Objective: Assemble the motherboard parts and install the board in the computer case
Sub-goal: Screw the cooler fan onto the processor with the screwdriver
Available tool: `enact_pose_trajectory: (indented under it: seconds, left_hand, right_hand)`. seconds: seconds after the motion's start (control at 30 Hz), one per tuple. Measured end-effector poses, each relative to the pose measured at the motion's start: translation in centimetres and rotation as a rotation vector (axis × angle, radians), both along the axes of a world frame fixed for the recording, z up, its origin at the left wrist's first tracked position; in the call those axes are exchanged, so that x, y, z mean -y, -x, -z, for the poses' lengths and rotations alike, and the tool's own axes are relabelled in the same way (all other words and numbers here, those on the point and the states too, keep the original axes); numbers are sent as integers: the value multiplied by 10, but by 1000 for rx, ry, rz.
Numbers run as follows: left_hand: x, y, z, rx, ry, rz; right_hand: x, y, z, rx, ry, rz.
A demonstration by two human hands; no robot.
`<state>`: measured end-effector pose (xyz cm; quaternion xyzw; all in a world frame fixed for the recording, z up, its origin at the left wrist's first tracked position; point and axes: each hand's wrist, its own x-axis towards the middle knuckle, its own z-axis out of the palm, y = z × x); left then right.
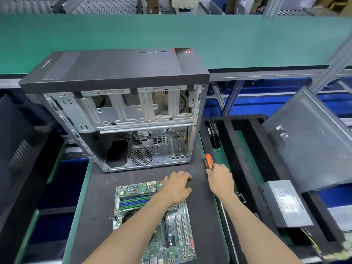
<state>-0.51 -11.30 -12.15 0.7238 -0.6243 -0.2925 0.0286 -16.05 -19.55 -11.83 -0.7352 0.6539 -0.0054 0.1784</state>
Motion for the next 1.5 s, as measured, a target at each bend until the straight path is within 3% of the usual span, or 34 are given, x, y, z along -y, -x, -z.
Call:
enact_pose_trajectory:
  seconds: [0.23,0.63,0.87,1.17,1.5]
  left_hand:
    - [6,-5,6,4,42,-1]
    - [-11,-17,-13,-3,78,-52]
    - [-53,-64,-41,-43,152,-253]
    - [-125,-110,-49,-124,256,-577]
    - [-165,-114,-39,-242,-44,-753]
  right_hand:
    - [8,-6,16,-59,-29,-73]
    - [1,5,3,36,-71,-32]
    - [-21,-4,-19,123,62,-38]
    - [-92,-45,-29,239,-159,-60]
    - [-130,-61,-29,174,-349,128]
